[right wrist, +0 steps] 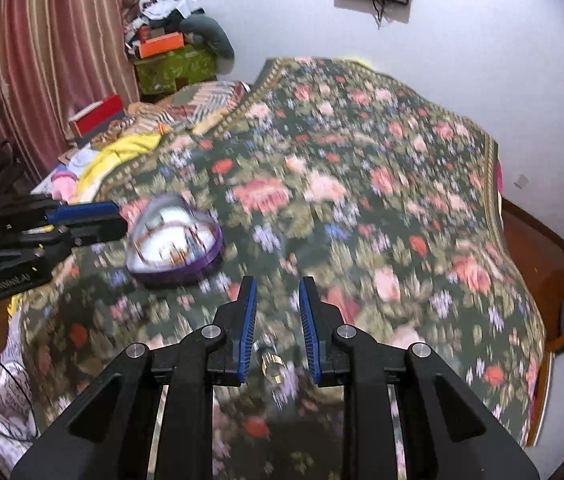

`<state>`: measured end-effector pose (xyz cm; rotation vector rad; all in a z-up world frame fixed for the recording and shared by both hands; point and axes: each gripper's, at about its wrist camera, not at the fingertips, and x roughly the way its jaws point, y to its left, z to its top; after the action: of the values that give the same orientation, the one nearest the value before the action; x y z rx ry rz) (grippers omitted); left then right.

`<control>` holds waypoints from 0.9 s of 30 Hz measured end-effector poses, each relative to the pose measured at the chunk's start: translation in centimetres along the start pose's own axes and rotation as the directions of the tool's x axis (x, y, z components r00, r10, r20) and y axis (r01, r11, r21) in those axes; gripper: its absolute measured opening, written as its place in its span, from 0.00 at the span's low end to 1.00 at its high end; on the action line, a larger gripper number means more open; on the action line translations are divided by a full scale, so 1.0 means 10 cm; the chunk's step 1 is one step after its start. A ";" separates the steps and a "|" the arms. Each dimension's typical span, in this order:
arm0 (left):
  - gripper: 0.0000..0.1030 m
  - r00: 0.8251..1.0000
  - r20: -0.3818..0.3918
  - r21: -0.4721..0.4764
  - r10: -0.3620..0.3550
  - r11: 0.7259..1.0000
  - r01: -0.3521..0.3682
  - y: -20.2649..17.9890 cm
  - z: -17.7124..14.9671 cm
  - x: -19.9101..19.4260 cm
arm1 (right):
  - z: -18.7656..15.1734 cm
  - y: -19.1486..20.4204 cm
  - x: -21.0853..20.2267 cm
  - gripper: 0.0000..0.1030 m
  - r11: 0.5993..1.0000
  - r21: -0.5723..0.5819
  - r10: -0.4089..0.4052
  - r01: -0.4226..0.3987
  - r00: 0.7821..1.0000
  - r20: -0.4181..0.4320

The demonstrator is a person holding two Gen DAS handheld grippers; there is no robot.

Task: Organize jewelry
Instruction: 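Grasp the linked double-ring charm with the right gripper while the left tool moves to another ring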

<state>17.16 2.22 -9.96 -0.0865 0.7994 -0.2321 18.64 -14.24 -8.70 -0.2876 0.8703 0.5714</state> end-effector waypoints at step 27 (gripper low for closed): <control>0.21 0.979 -0.187 0.083 -0.079 0.992 0.095 -0.43 -0.43 0.44 | -0.43 -0.02 0.59 0.21 0.998 -0.025 0.047 -0.055 0.964 -0.263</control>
<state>16.32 -2.94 -15.30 -0.0140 0.9681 -0.3630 19.03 -14.24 -15.99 -0.3766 1.1279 0.6038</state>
